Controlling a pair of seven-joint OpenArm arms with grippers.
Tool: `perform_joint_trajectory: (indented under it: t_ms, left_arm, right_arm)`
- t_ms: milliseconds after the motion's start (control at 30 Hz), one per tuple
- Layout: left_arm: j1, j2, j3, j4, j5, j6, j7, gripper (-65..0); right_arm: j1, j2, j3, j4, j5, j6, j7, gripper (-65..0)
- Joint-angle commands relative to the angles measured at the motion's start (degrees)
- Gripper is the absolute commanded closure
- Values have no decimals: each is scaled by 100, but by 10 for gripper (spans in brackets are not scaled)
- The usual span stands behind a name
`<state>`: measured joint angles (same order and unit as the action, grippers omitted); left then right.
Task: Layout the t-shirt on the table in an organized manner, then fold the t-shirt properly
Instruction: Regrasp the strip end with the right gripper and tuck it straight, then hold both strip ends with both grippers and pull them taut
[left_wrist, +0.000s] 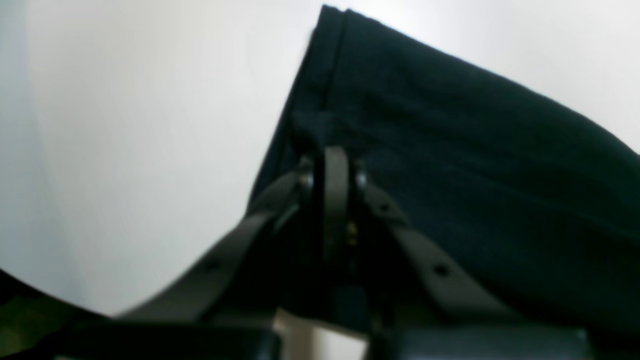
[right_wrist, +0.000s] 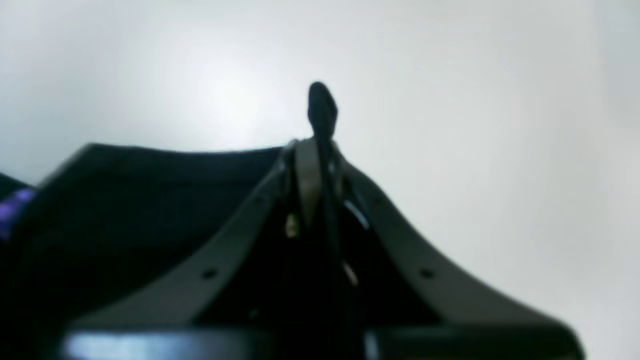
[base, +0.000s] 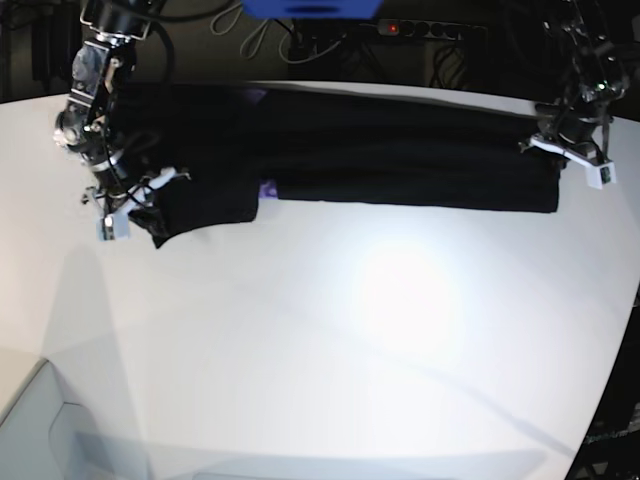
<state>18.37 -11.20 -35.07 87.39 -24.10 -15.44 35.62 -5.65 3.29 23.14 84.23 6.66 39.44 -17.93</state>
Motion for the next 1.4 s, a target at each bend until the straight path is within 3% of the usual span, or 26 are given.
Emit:
perform_joint_trajectory:
  t_ms: [0, 167, 300, 467, 667, 800, 900, 967, 1133, 1267, 1367]
  left_arm:
    - [-22, -71, -32, 82, -39, -7, -93, -1]
    - [-22, -71, -32, 65, -39, -7, -111, -1]
    - [-22, -71, -32, 56, -39, -7, -120, -1]
    - [-22, -89, -23, 56, -39, -7, -93, -2]
    - [-22, -124, -23, 56, -39, -51, -93, -5]
    - [-101, -124, -23, 56, 5, -605, -85, -5]
    - [-57, -124, -23, 56, 5, -816, -85, -13]
    - [-48, -124, -32, 56, 5, -851, -85, -70]
    - [-4, -124, -40, 109, 5, -851, -85, -312]
    - [57, -133, -58, 179, -39, -860, -85, -341]
    - [49, -80, -445, 276, -47, -860, -85, -341]
  right_arm:
    - [-28, 36, 12, 373, 139, 56, 180, 0]
    - [-697, -263, 231, 1982, 156, 56, -189, 0]
    - [-1162, -623, 706, 2632, 156, 56, -426, 0]
    - [-1505, -834, 1163, 2386, 156, 56, -382, 0]
    - [-1532, -826, 1269, 1586, 148, 56, -365, 0]
    - [-1338, -817, 1278, 1120, 139, 56, -356, 0]
    - [-1268, -738, 1278, 874, 139, 56, -356, 0]
    - [-1268, -729, 1278, 830, 139, 56, -365, 0]
    - [-1277, -747, 1278, 830, 139, 56, -391, 0]
    - [-1286, -738, 1260, 830, 139, 56, -418, 0]
    - [-1312, -738, 1260, 839, 139, 56, -418, -45]
